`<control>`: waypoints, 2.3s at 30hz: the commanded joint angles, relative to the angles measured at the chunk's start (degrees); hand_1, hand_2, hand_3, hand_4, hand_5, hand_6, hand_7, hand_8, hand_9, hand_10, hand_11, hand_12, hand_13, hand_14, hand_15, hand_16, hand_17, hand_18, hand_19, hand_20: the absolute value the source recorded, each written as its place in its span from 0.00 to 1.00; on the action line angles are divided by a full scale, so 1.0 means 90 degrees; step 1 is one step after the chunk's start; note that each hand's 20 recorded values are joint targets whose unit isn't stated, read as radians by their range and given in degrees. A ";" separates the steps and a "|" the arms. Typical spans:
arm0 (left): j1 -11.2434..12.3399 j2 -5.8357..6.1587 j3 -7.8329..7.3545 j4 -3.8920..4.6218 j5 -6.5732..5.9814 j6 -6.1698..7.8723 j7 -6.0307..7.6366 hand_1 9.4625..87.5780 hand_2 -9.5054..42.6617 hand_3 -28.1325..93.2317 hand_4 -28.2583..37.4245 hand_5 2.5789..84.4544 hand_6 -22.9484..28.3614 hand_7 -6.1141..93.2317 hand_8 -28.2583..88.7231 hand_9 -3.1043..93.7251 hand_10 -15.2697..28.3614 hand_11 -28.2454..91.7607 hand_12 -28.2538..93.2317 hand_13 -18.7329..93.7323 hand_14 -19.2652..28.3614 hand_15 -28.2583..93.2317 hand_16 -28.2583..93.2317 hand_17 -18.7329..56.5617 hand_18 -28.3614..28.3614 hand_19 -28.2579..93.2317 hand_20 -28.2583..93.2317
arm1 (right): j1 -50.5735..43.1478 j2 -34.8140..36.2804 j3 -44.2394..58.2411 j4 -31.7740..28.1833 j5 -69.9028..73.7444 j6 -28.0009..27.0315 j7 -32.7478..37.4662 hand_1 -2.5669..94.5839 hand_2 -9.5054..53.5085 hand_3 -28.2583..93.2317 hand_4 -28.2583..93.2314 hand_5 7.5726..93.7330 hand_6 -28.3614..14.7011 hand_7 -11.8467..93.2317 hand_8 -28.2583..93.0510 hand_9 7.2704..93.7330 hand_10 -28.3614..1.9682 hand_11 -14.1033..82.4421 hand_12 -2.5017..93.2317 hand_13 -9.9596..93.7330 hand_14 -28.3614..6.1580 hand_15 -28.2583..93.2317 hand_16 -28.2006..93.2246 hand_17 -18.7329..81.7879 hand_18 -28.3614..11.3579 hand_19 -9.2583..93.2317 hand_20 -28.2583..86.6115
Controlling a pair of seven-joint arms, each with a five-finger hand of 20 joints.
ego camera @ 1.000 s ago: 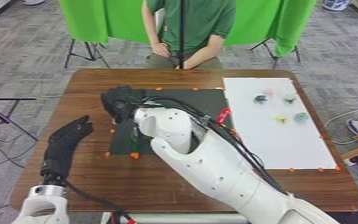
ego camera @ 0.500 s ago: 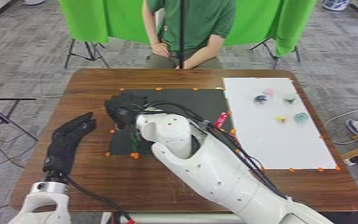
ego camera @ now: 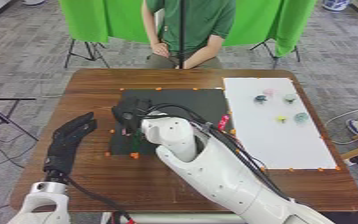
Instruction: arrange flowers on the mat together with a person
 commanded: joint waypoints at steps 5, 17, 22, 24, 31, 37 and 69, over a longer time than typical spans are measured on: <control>0.0166 -0.0088 -0.0093 -0.0023 0.0044 -0.0130 -0.0014 0.31 0.05 0.73 0.20 0.51 0.53 0.19 0.20 0.48 0.61 0.37 0.36 0.47 0.74 0.33 0.28 0.30 0.72 0.29 0.39 | 0.0542 0.0887 0.0374 -0.1717 0.1965 -0.0009 0.0738 0.86 0.00 0.00 0.67 0.66 0.75 0.31 0.14 0.81 0.57 0.30 0.33 0.95 0.76 0.72 0.48 0.76 0.32 1.00 0.73; 0.0120 -0.0178 -0.0132 0.0007 0.0064 -0.0196 -0.0130 0.31 0.06 0.73 0.20 0.51 0.53 0.18 0.20 0.48 0.61 0.37 0.37 0.47 0.74 0.33 0.28 0.30 0.72 0.29 0.39 | -0.2719 0.1335 0.4429 -0.3758 0.8702 0.0159 0.0598 0.31 0.12 0.81 0.10 0.67 0.64 0.28 0.16 0.73 0.41 0.32 0.24 0.74 0.43 0.56 0.43 0.52 0.24 0.80 0.61; 0.0385 -0.0208 0.0064 -0.0218 -0.0100 0.0064 0.0232 0.30 0.08 0.73 0.20 0.53 0.54 0.18 0.20 0.48 0.62 0.37 0.36 0.48 0.73 0.32 0.27 0.33 0.67 0.26 0.38 | -0.4964 0.1099 0.5603 -0.3981 1.0190 0.0234 -0.0743 0.18 0.19 0.83 0.11 0.46 0.60 0.19 0.17 0.42 0.39 0.20 0.19 0.39 0.35 0.29 0.42 0.31 0.34 0.27 0.49; 0.0373 -0.0170 0.0190 -0.0302 -0.0394 0.0156 0.0499 0.30 0.10 0.73 0.20 0.54 0.54 0.19 0.20 0.49 0.63 0.37 0.36 0.49 0.73 0.32 0.27 0.34 0.65 0.26 0.38 | -0.5521 0.1090 0.5586 -0.3942 1.0287 0.0928 -0.1100 0.15 0.19 0.84 0.10 0.39 0.61 0.17 0.18 0.36 0.42 0.18 0.17 0.34 0.40 0.26 0.40 0.28 0.37 0.20 0.47; 0.0025 -0.0098 0.0497 -0.0375 -0.0028 -0.0116 0.0485 0.29 0.12 0.74 0.19 0.55 0.53 0.20 0.19 0.50 0.64 0.38 0.36 0.49 0.72 0.32 0.27 0.35 0.64 0.25 0.38 | -0.6574 0.0917 0.5708 -0.4046 1.0381 0.1321 -0.1621 0.09 0.20 0.88 0.09 0.32 0.63 0.16 0.17 0.32 0.48 0.17 0.14 0.31 0.49 0.24 0.37 0.27 0.41 0.15 0.45; -0.0168 -0.0218 0.0682 -0.0356 0.0280 -0.0518 0.0137 0.28 0.14 0.73 0.19 0.55 0.54 0.19 0.19 0.49 0.64 0.37 0.36 0.48 0.72 0.32 0.27 0.33 0.66 0.25 0.38 | -0.6790 0.0943 0.5733 -0.4065 0.9858 0.1056 -0.1669 0.04 0.23 0.87 0.07 0.25 0.64 0.15 0.17 0.25 0.56 0.15 0.11 0.27 0.53 0.22 0.34 0.26 0.45 0.11 0.44; -0.0129 -0.0110 0.0717 -0.0375 0.0302 -0.0435 0.0572 0.27 0.13 0.75 0.19 0.55 0.54 0.18 0.20 0.50 0.64 0.38 0.36 0.50 0.74 0.33 0.27 0.40 0.71 0.34 0.43 | -0.6883 0.0970 0.6169 -0.4173 0.9778 0.0763 -0.1991 0.09 0.13 0.89 0.09 0.26 0.62 0.17 0.17 0.28 0.47 0.17 0.12 0.30 0.46 0.25 0.34 0.27 0.43 0.12 0.44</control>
